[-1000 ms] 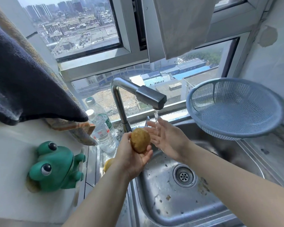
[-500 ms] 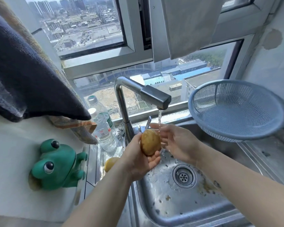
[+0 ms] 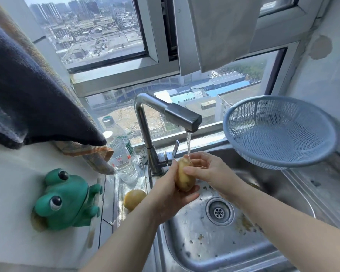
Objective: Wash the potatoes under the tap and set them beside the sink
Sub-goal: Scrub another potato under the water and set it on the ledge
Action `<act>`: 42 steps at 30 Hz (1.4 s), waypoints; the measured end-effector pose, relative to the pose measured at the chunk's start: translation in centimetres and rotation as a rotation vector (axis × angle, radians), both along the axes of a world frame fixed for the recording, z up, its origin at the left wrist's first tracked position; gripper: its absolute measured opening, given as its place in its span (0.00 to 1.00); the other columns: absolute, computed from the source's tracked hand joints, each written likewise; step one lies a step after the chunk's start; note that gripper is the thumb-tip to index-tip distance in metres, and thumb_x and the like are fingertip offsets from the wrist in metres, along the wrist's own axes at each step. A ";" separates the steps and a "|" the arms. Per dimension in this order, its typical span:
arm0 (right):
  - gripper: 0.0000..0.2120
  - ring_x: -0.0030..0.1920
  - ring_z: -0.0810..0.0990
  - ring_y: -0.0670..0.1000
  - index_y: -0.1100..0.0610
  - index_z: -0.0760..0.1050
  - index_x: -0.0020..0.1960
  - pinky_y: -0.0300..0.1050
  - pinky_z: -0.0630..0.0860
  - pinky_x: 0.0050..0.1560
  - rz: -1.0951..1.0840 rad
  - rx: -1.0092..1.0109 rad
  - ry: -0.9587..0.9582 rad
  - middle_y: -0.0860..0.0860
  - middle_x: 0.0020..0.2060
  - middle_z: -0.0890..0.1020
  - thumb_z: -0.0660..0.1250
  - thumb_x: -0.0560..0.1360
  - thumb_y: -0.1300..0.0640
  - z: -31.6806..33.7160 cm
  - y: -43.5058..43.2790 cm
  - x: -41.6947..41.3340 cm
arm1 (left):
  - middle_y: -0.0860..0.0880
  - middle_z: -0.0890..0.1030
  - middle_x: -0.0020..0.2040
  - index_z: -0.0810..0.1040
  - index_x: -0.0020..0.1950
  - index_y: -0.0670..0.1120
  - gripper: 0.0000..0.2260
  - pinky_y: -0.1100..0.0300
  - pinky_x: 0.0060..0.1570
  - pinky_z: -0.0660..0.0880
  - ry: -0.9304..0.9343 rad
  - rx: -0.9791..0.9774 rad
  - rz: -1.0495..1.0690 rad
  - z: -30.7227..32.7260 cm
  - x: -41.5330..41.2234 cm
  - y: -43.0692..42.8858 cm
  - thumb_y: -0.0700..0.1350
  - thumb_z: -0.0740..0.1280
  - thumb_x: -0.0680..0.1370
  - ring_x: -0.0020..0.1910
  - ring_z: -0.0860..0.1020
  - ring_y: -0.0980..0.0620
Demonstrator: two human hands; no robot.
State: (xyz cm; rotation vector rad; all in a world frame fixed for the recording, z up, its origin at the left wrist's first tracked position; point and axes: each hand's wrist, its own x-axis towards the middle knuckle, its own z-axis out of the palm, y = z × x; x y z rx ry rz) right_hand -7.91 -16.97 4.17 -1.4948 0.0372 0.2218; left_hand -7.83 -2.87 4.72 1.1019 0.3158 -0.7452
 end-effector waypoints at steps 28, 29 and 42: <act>0.08 0.46 0.78 0.50 0.58 0.80 0.48 0.43 0.76 0.48 0.084 0.141 0.234 0.53 0.44 0.82 0.70 0.73 0.54 -0.6 0.1 0.7 | 0.40 0.73 0.47 0.74 0.58 0.45 0.20 0.57 0.34 0.79 -0.004 0.132 -0.059 -0.7 -0.5 0.3 0.60 0.58 0.80 0.32 0.72 0.49; 0.08 0.49 0.80 0.51 0.58 0.81 0.49 0.44 0.78 0.51 0.128 0.124 0.210 0.54 0.46 0.83 0.70 0.72 0.56 -0.5 -0.2 0.6 | 0.40 0.73 0.47 0.74 0.58 0.46 0.19 0.57 0.32 0.78 0.000 0.130 -0.060 -0.8 -0.5 0.4 0.60 0.59 0.80 0.31 0.72 0.49; 0.17 0.55 0.78 0.52 0.60 0.76 0.62 0.49 0.74 0.61 0.281 0.201 0.233 0.57 0.58 0.81 0.63 0.76 0.54 -1.0 -1.5 1.5 | 0.42 0.74 0.39 0.71 0.59 0.46 0.18 0.59 0.28 0.77 0.029 0.160 -0.066 -0.9 0.1 0.3 0.59 0.58 0.80 0.29 0.73 0.50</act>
